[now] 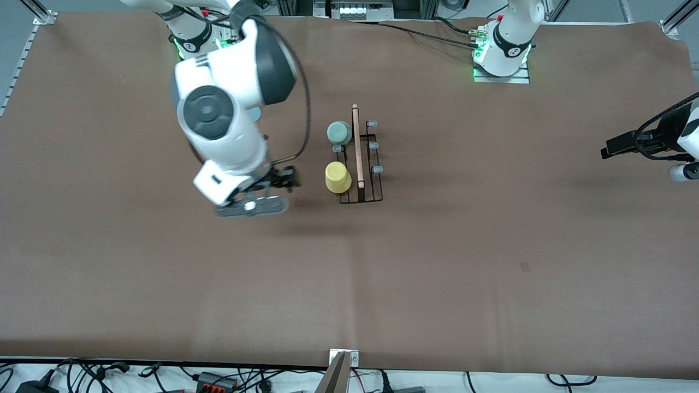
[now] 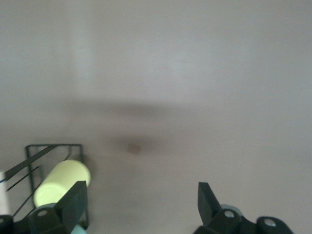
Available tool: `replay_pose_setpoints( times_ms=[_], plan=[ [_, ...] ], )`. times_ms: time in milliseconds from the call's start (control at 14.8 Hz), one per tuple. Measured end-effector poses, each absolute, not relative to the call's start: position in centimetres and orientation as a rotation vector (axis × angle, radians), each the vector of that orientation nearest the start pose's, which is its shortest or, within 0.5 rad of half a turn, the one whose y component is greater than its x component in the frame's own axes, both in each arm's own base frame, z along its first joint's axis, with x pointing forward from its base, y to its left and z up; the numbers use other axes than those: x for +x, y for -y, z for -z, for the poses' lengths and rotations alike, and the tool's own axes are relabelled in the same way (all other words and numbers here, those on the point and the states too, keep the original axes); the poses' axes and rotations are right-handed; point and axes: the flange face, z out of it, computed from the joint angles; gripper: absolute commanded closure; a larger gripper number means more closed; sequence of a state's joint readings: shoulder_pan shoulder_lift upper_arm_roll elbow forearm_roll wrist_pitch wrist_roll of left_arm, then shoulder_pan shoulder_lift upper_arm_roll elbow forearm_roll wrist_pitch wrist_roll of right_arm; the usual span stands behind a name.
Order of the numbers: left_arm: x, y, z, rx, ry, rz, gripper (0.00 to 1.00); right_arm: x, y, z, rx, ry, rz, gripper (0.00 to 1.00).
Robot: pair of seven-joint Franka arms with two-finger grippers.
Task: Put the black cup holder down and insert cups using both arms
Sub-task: 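Open the right gripper and withdraw it from the rack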
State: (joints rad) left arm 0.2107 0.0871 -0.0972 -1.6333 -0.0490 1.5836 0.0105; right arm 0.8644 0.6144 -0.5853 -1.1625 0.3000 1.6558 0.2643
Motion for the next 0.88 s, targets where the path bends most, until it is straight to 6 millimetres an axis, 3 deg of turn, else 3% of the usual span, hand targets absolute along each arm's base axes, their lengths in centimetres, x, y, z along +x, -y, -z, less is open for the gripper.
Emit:
replay_pose_setpoints(
  times_ms=[338, 675, 878],
  plan=[
    [57.2, -7.1, -54.2, -3.197, 0.183, -0.227, 0.00, 66.0, -24.9, -47.8, -3.190, 0.026, -0.087, 0.00],
    [57.2, -7.5, -53.9, -3.217, 0.176, -0.232, 0.00, 67.4, -19.7, -49.4, -3.148, -0.071, -0.068, 0.00],
    [57.2, -7.7, -53.9, -3.226, 0.164, -0.230, 0.00, 68.7, -14.2, -49.7, -3.086, -0.164, -0.075, 0.00]
  ],
)
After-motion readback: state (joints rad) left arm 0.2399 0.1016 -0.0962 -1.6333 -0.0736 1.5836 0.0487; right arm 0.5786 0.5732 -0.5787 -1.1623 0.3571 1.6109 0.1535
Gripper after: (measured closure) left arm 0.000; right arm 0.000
